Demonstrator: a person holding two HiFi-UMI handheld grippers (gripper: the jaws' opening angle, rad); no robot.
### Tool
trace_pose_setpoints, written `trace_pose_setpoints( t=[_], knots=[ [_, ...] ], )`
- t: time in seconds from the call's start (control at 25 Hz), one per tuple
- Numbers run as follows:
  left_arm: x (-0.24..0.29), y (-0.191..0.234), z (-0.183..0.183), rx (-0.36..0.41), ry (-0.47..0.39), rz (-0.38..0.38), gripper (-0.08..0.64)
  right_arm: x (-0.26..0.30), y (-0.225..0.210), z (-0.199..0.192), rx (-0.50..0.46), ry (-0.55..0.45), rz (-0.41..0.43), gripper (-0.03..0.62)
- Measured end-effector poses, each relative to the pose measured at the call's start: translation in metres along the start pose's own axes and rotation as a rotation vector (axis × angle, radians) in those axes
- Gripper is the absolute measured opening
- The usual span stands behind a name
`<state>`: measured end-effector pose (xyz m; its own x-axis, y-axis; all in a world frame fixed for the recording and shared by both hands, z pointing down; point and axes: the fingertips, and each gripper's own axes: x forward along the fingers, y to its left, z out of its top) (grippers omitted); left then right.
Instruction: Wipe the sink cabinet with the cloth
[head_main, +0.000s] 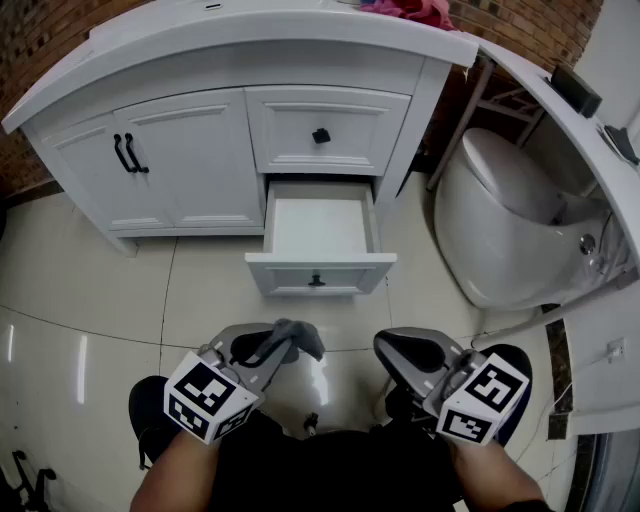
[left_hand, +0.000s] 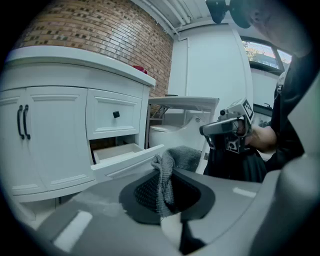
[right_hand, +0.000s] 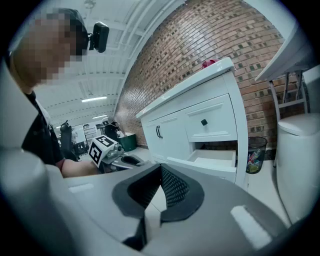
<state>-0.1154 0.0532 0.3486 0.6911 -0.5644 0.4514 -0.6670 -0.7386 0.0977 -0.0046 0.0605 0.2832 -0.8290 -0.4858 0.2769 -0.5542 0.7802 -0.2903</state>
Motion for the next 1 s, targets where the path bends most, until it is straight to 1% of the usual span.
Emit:
trace_pose_setpoints(
  t=[0.12, 0.36, 0.6, 0.68, 0.8, 0.88, 1.0],
  knots=[
    [0.011, -0.002, 0.009, 0.014, 0.001, 0.003, 0.037, 0.002, -0.008, 0.011, -0.011, -0.005, 0.020, 0.005],
    [0.036, -0.002, 0.019, 0.107, 0.013, 0.036, 0.037, 0.009, -0.027, 0.042, -0.023, -0.015, 0.072, 0.005],
    [0.072, -0.006, 0.012, 0.198, 0.086, 0.041, 0.037, 0.019, -0.063, 0.074, -0.082, -0.022, 0.066, 0.005],
    [0.087, -0.009, 0.003, 0.194, 0.113, 0.036, 0.037, 0.023, -0.075, 0.083, -0.076, -0.030, 0.075, 0.005],
    [0.111, -0.012, -0.006, 0.174, 0.138, 0.031, 0.037, 0.031, -0.090, 0.092, -0.025, -0.048, 0.099, 0.005],
    [0.129, -0.011, -0.006, 0.165, 0.120, 0.052, 0.037, 0.035, -0.100, 0.093, -0.002, -0.056, 0.103, 0.005],
    [0.155, -0.002, -0.008, 0.158, 0.075, 0.108, 0.037, 0.040, -0.112, 0.091, 0.009, -0.061, 0.091, 0.005]
  ],
)
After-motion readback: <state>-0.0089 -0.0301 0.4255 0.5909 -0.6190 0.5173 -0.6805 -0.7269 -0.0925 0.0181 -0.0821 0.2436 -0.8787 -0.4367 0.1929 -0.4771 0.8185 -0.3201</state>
